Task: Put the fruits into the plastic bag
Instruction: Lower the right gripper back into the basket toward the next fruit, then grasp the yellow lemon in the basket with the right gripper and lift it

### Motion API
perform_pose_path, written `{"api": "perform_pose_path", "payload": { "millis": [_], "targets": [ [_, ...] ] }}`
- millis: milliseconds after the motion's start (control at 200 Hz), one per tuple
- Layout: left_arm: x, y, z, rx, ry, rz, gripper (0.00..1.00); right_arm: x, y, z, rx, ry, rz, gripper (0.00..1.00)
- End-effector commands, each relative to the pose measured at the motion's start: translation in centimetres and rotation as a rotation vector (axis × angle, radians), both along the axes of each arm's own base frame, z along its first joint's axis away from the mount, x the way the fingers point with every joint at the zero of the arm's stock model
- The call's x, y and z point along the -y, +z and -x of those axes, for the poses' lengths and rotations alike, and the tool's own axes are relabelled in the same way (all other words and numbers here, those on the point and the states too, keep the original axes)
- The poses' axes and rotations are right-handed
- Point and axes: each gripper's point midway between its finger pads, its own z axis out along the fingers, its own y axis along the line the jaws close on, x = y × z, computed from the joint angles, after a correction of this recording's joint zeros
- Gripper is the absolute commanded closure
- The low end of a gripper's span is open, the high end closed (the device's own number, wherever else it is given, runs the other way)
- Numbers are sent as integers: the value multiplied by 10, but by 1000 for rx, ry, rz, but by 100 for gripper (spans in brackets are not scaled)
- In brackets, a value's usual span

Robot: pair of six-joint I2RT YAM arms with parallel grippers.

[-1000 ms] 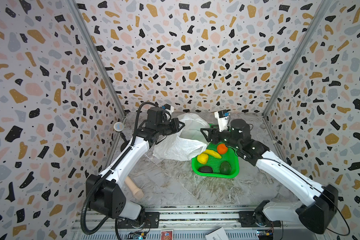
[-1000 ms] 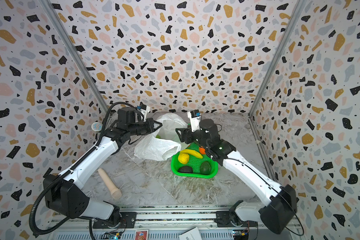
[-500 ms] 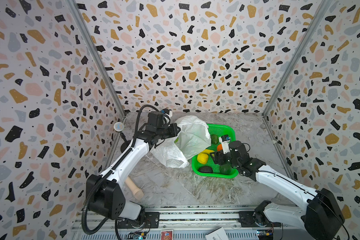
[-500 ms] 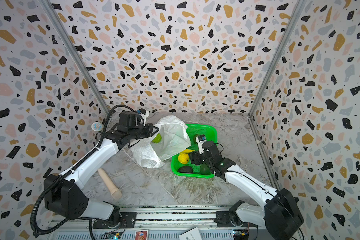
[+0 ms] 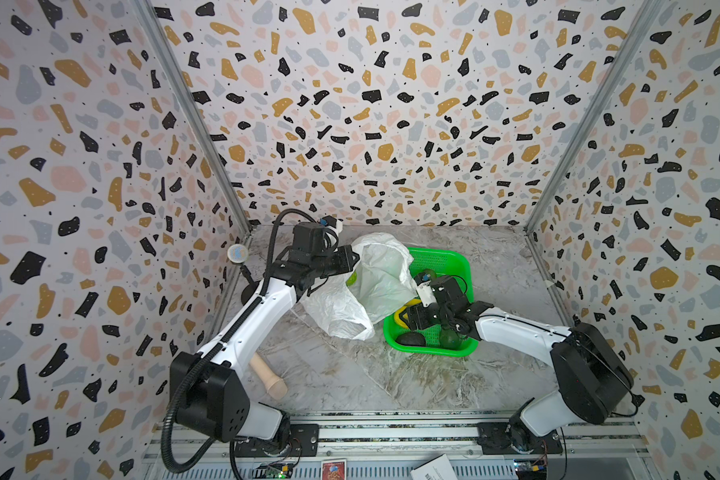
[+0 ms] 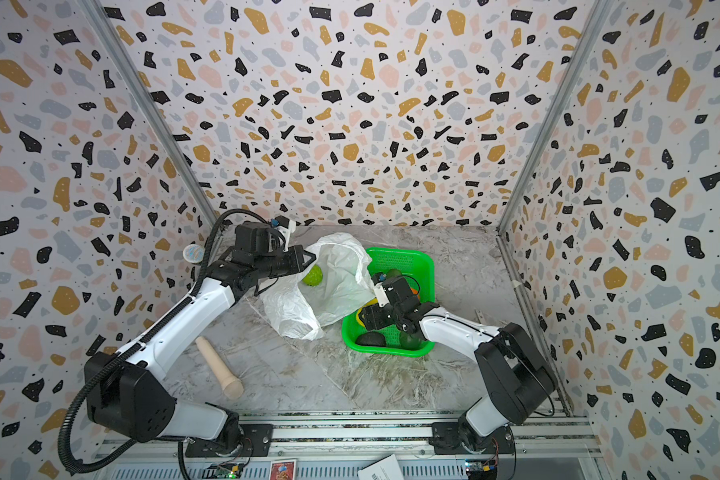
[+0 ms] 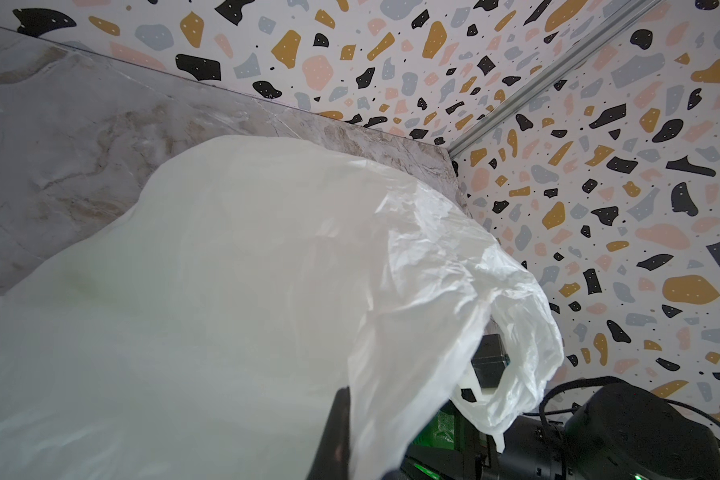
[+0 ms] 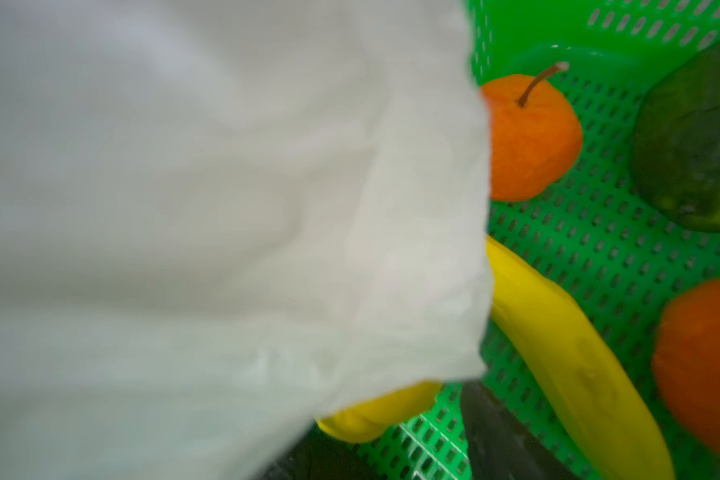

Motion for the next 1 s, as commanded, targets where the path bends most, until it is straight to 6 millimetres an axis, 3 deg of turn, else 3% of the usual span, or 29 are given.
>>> {"api": "perform_pose_path", "payload": {
  "millis": [0, 315, 436, 566, 741, 996],
  "targets": [
    [-1, 11, -2, 45, 1, 10, 100, -14, 4, -3, 18, 49, -10, 19],
    [-1, 10, -3, 39, -1, 11, 100, -21, -32, -10, 5, 51, 109, 23],
    [-1, 10, -3, 39, -1, 14, 100, -26, -31, -9, 40, 59, 128, 37],
    [-1, 9, -3, 36, 0, 13, 100, -25, -7, -13, 106, 49, 98, 50],
    [-1, 8, -3, 33, 0, 12, 100, -11, 38, -9, 204, 8, 68, 52],
    [0, 8, -3, 30, 0, 22, 100, 49, 124, 2, 379, -230, 18, 52]
  ]
}}
